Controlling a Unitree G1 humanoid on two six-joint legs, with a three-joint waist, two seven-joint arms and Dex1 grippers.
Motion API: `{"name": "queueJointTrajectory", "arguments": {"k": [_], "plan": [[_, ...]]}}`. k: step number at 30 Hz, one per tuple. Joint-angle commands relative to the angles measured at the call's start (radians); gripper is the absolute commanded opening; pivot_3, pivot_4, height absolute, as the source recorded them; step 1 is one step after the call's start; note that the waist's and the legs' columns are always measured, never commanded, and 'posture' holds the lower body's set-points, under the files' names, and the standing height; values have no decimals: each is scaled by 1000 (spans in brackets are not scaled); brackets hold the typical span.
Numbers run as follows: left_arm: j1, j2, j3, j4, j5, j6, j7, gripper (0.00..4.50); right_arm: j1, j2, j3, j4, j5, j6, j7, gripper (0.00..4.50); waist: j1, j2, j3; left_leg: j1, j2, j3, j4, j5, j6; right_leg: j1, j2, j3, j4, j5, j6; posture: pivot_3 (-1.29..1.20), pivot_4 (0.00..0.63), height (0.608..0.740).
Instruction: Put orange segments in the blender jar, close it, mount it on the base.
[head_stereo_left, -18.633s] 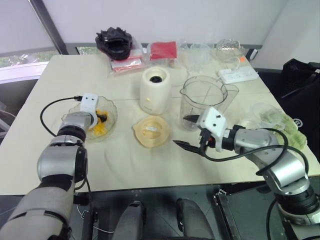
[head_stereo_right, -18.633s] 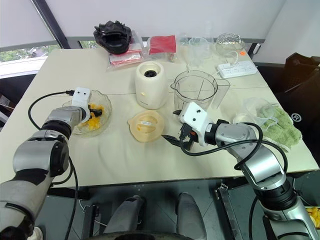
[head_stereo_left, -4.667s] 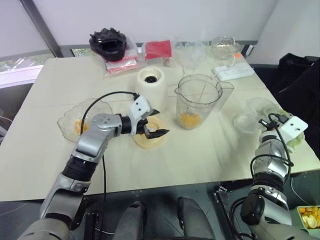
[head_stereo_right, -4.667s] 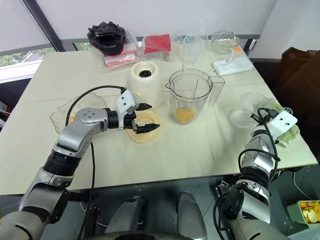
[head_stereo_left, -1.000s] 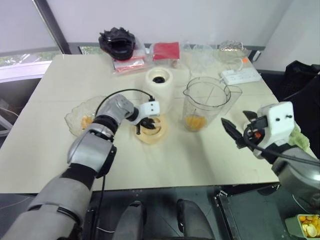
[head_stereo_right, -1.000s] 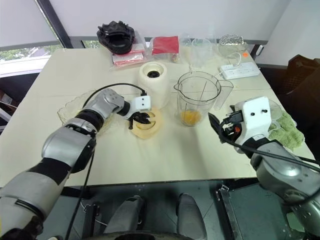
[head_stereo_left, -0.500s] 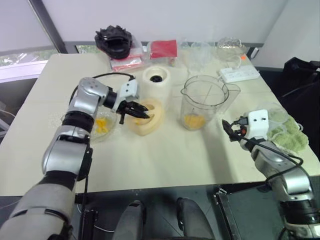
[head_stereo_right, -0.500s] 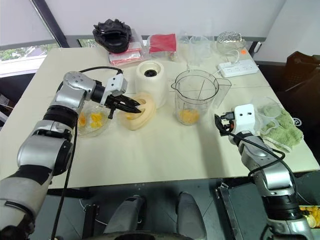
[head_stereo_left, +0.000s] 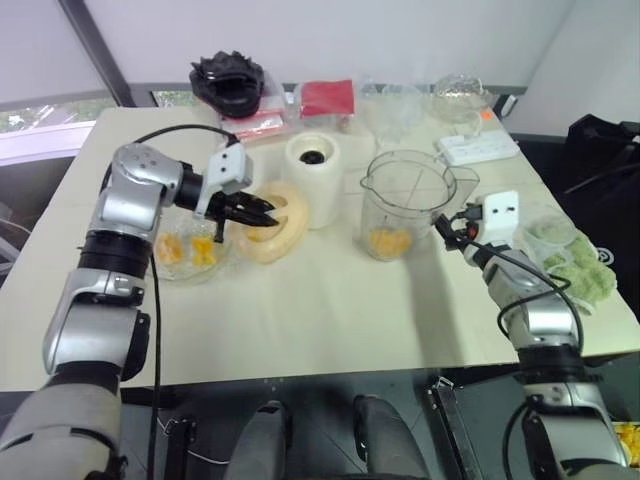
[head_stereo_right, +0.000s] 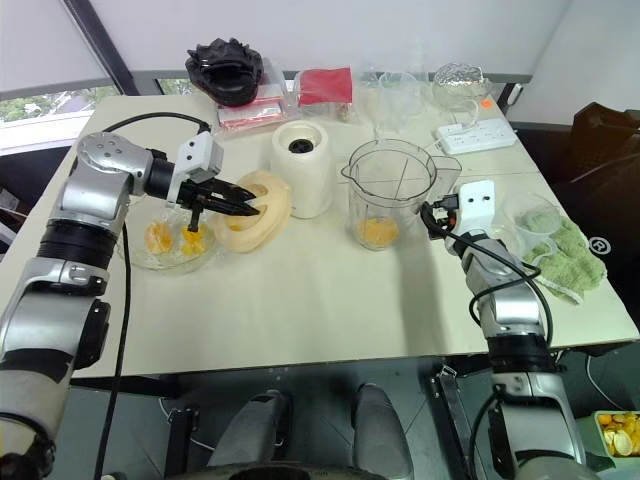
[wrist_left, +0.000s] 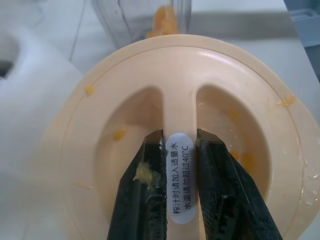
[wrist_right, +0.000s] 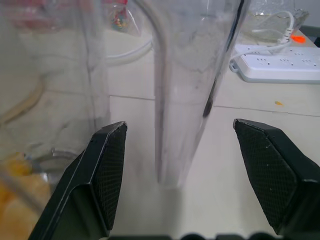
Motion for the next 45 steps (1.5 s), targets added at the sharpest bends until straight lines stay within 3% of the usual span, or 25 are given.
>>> {"name": "queueJointTrajectory", "arguments": {"k": [1,7,10,13,19,25,30,36,45], "plan": [[-2,31,21,-65,-32,21,14,279,-82,14,-26,116,-32,-85,22,3547,-12,0,0,0,0,0,0,0,0,0,0,0,0,0,0,0,150,740],[7,57,23,-115,-44,42,31,279,-187,39,-39,362,-73,-211,39,3547,-19,0,0,0,0,0,-1,0,0,-1,0,0,0,0,0,0,150,740],[11,74,22,-135,-56,54,31,279,-210,55,-43,414,-80,-248,42,2709,-19,1,0,0,0,0,-1,0,0,-1,0,0,1,0,0,0,150,740],[-4,89,20,-121,-58,46,30,279,-209,75,-45,403,-84,-259,38,1229,-19,1,0,0,0,0,-1,0,-1,-1,0,0,1,0,0,0,150,740],[-102,115,15,-28,-51,4,-3,279,-144,140,-39,179,-76,-181,8,1229,-18,1,1,0,0,-1,-1,1,-2,-1,0,0,2,0,0,0,150,740],[-349,89,-13,234,-25,-99,-83,279,-21,238,1,-248,-59,46,-69,1229,-31,4,2,-1,0,0,-1,1,-2,-5,0,1,4,0,0,0,150,740],[-554,17,-74,450,-21,-193,-96,279,57,293,77,-466,-95,196,-113,1229,-27,4,2,-3,-1,0,-1,1,-2,-5,0,0,4,0,0,0,150,740],[-664,-87,-129,603,-27,-259,-96,279,94,337,135,-512,-141,259,-143,1229,-27,3,3,-3,-1,0,-1,1,-2,-5,0,1,4,0,0,0,150,740],[-679,-193,-221,652,-52,-283,-96,279,135,376,180,-416,-221,203,-174,1229,-37,3,3,-3,-1,0,-1,1,-2,-6,0,1,4,0,0,0,150,740]]}}
